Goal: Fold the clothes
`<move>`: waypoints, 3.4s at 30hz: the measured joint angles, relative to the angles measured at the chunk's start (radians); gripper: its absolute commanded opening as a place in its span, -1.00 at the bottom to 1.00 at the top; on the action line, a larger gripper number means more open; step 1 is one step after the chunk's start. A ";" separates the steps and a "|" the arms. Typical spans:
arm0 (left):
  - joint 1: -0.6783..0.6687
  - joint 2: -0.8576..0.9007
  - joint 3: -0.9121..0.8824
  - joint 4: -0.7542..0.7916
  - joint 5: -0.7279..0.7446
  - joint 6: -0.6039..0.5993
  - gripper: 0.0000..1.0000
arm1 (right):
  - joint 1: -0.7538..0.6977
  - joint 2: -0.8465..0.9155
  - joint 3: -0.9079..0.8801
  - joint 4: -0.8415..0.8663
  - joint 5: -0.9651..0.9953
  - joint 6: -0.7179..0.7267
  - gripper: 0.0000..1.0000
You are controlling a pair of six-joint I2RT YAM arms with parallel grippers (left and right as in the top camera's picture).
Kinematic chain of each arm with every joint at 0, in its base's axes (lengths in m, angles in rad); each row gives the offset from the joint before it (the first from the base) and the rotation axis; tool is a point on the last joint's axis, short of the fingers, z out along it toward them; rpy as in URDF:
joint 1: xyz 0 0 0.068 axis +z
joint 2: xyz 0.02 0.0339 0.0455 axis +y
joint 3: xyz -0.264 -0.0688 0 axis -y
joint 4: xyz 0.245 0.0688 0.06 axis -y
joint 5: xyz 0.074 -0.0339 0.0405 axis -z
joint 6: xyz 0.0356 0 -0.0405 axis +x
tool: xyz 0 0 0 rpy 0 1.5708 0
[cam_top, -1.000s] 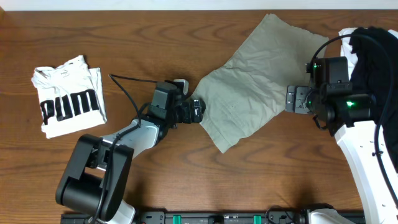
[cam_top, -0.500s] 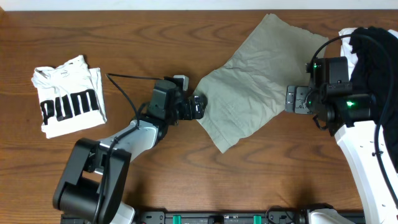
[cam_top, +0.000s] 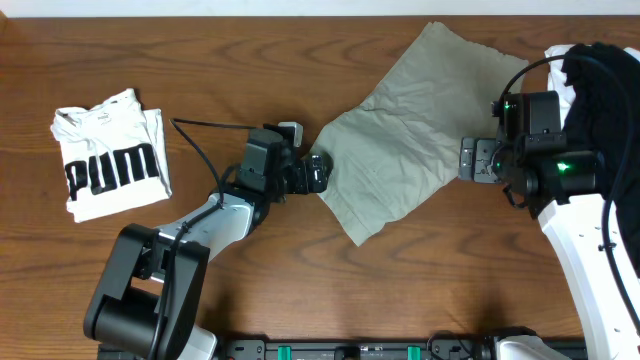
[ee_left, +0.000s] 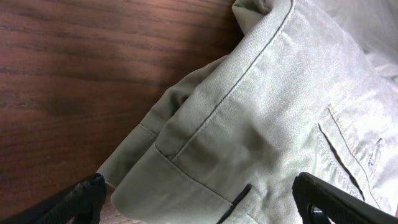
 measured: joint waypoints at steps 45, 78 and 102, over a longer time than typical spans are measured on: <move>-0.021 0.042 0.000 0.049 -0.038 -0.021 0.96 | 0.000 0.000 0.000 -0.008 -0.001 0.000 0.87; -0.020 0.063 0.000 0.053 -0.038 -0.006 -0.88 | 0.000 0.000 0.000 -0.007 -0.001 0.000 0.88; 0.524 -0.397 0.047 -0.210 0.108 0.005 -0.87 | 0.000 0.000 0.000 0.000 -0.002 0.020 0.88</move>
